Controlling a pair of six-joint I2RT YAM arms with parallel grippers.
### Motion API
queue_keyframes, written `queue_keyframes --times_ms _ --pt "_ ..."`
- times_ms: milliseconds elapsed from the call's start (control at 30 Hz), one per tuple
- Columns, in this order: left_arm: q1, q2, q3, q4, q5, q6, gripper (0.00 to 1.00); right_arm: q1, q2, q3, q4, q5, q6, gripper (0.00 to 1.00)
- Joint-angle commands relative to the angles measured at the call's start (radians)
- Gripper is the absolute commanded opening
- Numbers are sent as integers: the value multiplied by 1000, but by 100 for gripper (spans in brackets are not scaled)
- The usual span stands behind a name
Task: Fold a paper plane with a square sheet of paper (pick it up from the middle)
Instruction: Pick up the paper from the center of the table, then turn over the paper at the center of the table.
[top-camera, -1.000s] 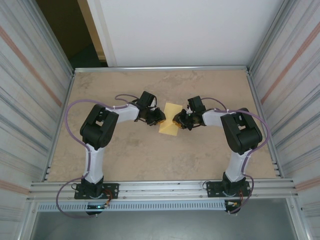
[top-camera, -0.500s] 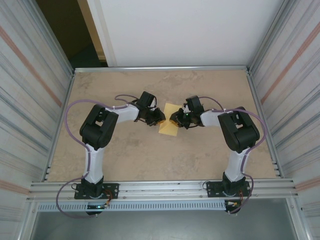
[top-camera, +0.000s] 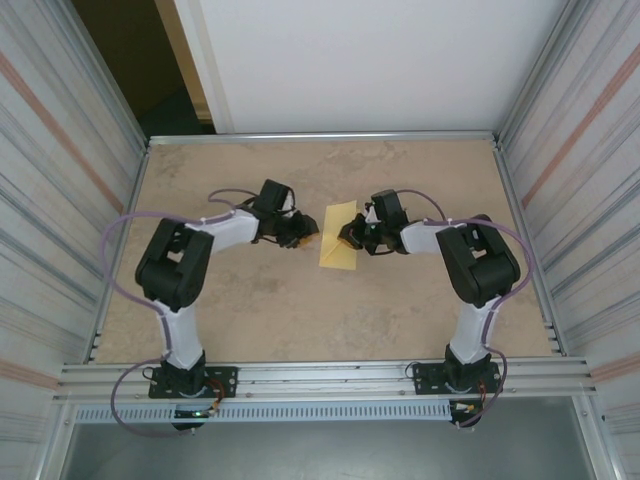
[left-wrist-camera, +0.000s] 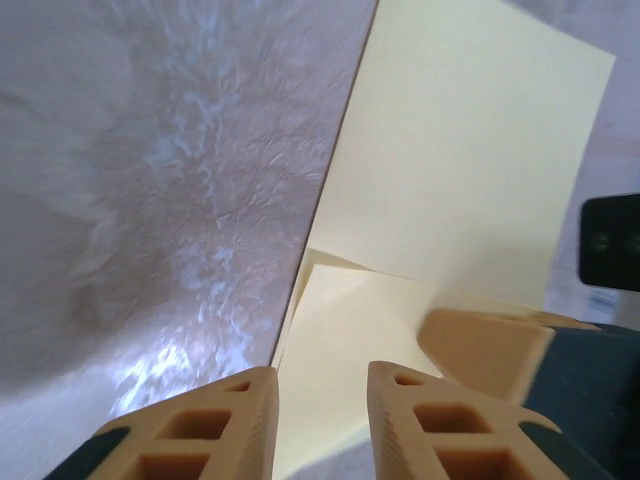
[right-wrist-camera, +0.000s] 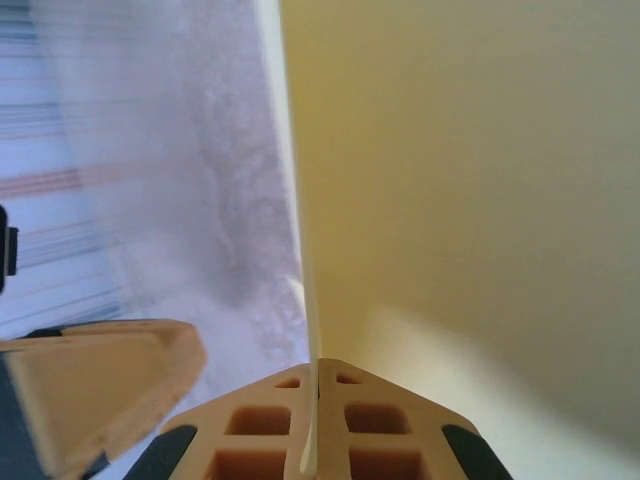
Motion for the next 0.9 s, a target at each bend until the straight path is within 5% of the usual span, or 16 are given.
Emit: queue_keyframes --times_ms 0,300,433,633,867 --pt "38 -125 -77 118 61 -23 37 -23 -103 -12 78 -51 -57 3" --pt "65 -327 -260 482 236 -110 78 -78 -226 11 224 -292 10 3" --pt "45 -340 -286 589 267 -158 87 -81 -242 23 301 -356 87 3" --pt "-6 -309 -234 568 304 -120 85 -77 -235 31 396 -406 197 4" --pt "-5 -289 -241 659 332 -134 66 -79 -238 21 398 -434 209 5"
